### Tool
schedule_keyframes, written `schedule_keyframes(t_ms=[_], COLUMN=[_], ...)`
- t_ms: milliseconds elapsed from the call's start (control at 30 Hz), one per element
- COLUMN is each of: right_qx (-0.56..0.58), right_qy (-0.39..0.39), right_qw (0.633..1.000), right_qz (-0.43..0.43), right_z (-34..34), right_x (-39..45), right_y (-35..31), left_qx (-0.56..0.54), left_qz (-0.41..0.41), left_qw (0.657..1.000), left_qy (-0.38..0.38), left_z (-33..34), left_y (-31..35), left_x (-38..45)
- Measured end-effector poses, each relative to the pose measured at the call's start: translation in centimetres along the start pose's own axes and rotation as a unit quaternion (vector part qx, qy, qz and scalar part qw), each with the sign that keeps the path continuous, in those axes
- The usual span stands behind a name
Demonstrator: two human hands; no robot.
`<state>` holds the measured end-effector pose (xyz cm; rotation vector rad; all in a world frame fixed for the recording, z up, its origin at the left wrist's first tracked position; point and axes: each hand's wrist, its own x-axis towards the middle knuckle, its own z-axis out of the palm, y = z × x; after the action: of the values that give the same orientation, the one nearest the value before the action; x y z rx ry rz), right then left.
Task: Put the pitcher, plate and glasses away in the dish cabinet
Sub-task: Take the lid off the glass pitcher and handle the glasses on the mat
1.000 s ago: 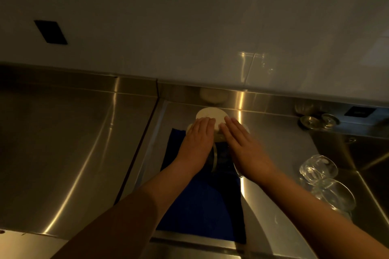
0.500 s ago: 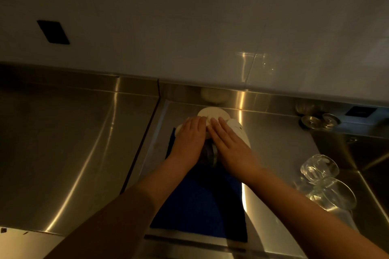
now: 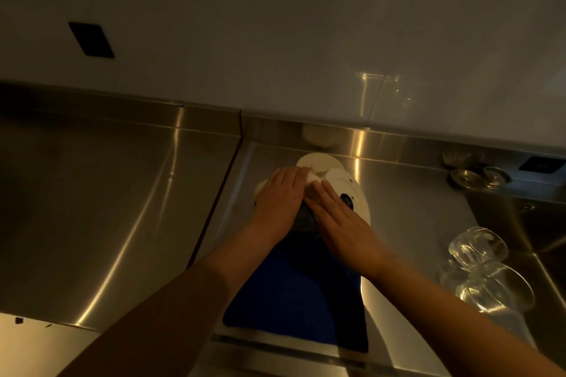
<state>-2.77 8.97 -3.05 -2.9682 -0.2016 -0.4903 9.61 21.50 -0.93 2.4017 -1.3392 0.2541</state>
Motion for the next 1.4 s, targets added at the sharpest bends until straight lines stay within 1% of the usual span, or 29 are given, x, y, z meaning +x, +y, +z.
schedule_keyframes(t_ms=[100,167,267,333,433,600,733,833,933,1033,1100,1167,1267,1400], right_qx=[0.004,0.016,0.028,0.034,0.046,0.06,0.035,0.025,0.019,0.029,0.044,0.057,0.034,0.014], right_qy=[0.0,0.002,0.01,0.011,0.017,0.012,0.001,-0.008,-0.023,-0.054,-0.06,-0.054,-0.053,-0.05], right_qw=[1.0,1.0,1.0,0.999,0.999,0.998,0.999,0.999,0.999,0.998,0.997,0.996,0.997,0.998], right_qz=[-0.002,-0.004,-0.01,-0.004,0.004,-0.011,-0.021,-0.025,-0.033,-0.006,0.025,0.045,0.036,0.043], right_z=[0.8,1.1,1.4,1.5,1.3,0.1,-1.0,-1.4,-1.7,-1.5,-1.1,-0.8,-0.5,-0.4], right_x=[-0.7,-0.8,-0.5,-0.4,-0.4,-1.0,-1.6,-2.4,-3.6,-4.5,-4.6,-4.4,-3.7,-2.6], right_y=[0.0,-0.2,-0.5,-0.5,-0.3,1.0,2.5,3.9,5.6,6.4,6.5,6.4,6.0,5.0], left_qx=[-0.002,0.0,0.044,0.062,0.052,0.057,0.038,-0.004,-0.034,-0.069,-0.095,-0.094,-0.08,-0.065], left_qz=[-0.013,0.004,0.026,0.024,0.025,0.039,0.032,0.021,0.031,0.026,0.018,0.023,0.027,-0.014], left_qw=[1.0,1.0,0.997,0.997,0.997,0.996,0.997,0.998,0.998,0.996,0.995,0.995,0.996,0.997], left_qy=[-0.013,-0.027,-0.051,-0.051,-0.044,-0.06,-0.056,-0.051,-0.048,-0.048,-0.04,-0.031,-0.035,-0.05], left_z=[-0.3,-0.6,-0.7,-0.6,-0.5,-0.7,-0.3,0.2,1.0,2.1,2.6,2.9,3.3,4.2], left_y=[-0.4,-0.3,0.0,0.1,0.2,1.6,2.7,3.7,4.6,4.6,4.2,3.3,1.9,-0.4], left_x=[-0.1,0.2,0.9,1.4,1.9,2.7,3.2,3.4,3.3,3.0,2.7,2.4,1.9,1.2])
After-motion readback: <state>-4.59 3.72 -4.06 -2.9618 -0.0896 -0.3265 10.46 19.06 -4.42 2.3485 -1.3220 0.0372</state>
